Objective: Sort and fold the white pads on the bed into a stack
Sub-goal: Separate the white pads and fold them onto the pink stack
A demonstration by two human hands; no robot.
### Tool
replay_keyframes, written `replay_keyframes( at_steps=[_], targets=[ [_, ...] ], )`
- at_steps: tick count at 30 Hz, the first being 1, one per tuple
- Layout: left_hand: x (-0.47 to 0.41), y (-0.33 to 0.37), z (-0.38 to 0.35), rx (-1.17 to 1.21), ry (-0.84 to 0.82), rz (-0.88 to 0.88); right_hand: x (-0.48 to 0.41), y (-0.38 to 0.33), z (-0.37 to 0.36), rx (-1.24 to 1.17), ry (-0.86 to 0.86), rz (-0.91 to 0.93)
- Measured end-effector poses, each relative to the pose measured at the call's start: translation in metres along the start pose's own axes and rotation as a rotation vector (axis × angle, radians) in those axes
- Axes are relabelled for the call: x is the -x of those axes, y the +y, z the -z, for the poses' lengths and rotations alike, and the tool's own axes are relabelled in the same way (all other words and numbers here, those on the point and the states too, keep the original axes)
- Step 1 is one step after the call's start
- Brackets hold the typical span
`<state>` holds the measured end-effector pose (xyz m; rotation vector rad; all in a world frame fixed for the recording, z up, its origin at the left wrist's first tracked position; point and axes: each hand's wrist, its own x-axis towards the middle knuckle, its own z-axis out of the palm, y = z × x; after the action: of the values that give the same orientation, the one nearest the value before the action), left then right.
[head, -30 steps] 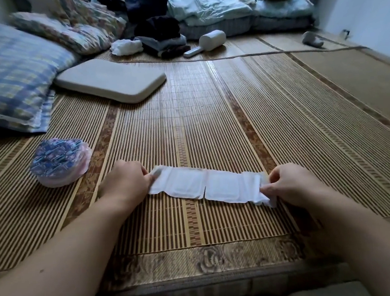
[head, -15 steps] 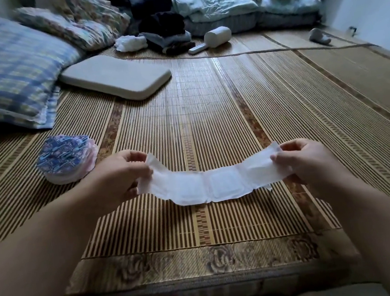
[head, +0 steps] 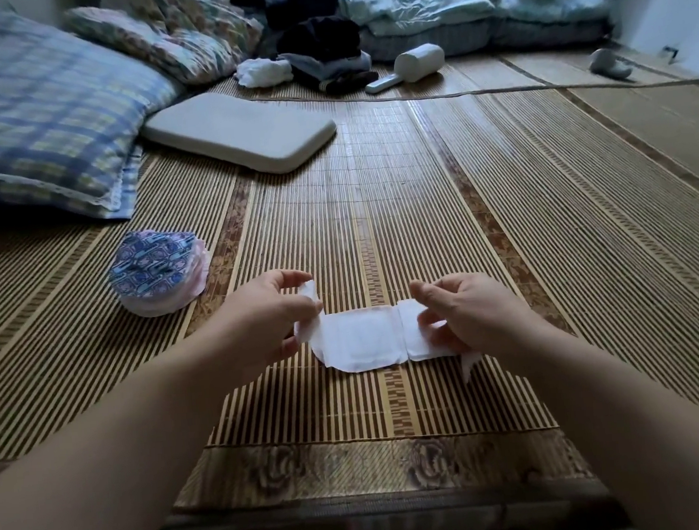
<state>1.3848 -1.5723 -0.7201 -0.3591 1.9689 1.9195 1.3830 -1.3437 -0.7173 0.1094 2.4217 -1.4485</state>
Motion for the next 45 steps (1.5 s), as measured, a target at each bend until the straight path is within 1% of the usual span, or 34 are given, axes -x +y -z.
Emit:
replay_keyframes(
  at_steps=[5, 12, 13, 14, 15, 16, 18, 19, 20, 21, 22, 24, 26, 31, 33, 35, 37, 39, 41, 43, 45],
  targets=[
    [-0.001, 0.0, -0.016, -0.027, -0.017, -0.013, 0.004, -0.003, 0.005, -0.112, -0.029, -0.106],
    [-0.009, -0.002, -0.041, -0.127, -0.173, -0.034, 0.006, -0.001, 0.008, -0.114, -0.07, -0.127],
    [-0.01, -0.002, -0.041, -0.133, -0.175, -0.048, 0.006, -0.001, 0.008, -0.12, -0.074, -0.129],
    [-0.011, -0.002, -0.039, -0.168, -0.145, -0.073, 0.006, 0.0, 0.009, -0.124, -0.069, -0.122],
    [-0.012, -0.002, -0.037, -0.26, -0.079, -0.109, 0.005, 0.0, 0.009, -0.12, -0.044, -0.102],
    [-0.014, -0.003, -0.033, -0.416, 0.013, -0.156, 0.004, 0.001, 0.01, -0.099, 0.006, -0.064],
    [-0.017, -0.007, -0.024, -0.81, 0.21, -0.227, 0.001, 0.004, 0.014, 0.025, 0.164, 0.041],
    [-0.017, -0.009, -0.02, -0.961, 0.27, -0.216, -0.001, 0.007, 0.017, 0.157, 0.242, 0.088],
    [-0.016, -0.011, -0.018, -1.061, 0.298, -0.187, -0.003, 0.01, 0.02, 0.328, 0.288, 0.112],
    [-0.014, -0.013, -0.017, -1.124, 0.306, -0.153, -0.006, 0.013, 0.021, 0.5, 0.295, 0.095],
    [-0.014, -0.014, -0.018, -1.159, 0.308, -0.128, -0.008, 0.018, 0.021, 0.618, 0.272, 0.043],
    [-0.013, -0.016, -0.02, -1.199, 0.322, -0.112, -0.01, 0.023, 0.019, 0.682, 0.21, -0.092],
    [-0.014, -0.016, -0.022, -1.223, 0.323, -0.105, -0.012, 0.023, 0.017, 0.705, 0.198, -0.14],
    [-0.016, -0.016, -0.026, -1.213, 0.275, -0.091, -0.012, 0.022, 0.018, 0.675, 0.156, -0.188],
    [-0.015, -0.017, -0.028, -1.224, 0.283, -0.124, -0.012, 0.022, 0.017, 0.655, 0.168, -0.168],
    [-0.015, -0.015, -0.029, -1.149, 0.282, -0.169, -0.012, 0.022, 0.018, 0.595, 0.194, -0.122],
    [-0.015, -0.013, -0.029, -0.971, 0.254, -0.202, -0.013, 0.022, 0.021, 0.454, 0.229, -0.1],
    [-0.013, -0.01, -0.027, -0.74, 0.225, -0.206, -0.014, 0.021, 0.026, 0.208, 0.227, -0.105],
    [-0.011, -0.008, -0.027, -0.476, 0.175, -0.167, -0.013, 0.017, 0.027, -0.027, 0.189, -0.097],
    [-0.008, -0.006, -0.028, -0.214, 0.127, -0.099, -0.009, 0.01, 0.023, -0.152, 0.183, -0.029],
    [-0.005, -0.004, -0.033, -0.043, 0.097, -0.066, -0.004, 0.002, 0.015, -0.232, 0.175, 0.063]
  ],
)
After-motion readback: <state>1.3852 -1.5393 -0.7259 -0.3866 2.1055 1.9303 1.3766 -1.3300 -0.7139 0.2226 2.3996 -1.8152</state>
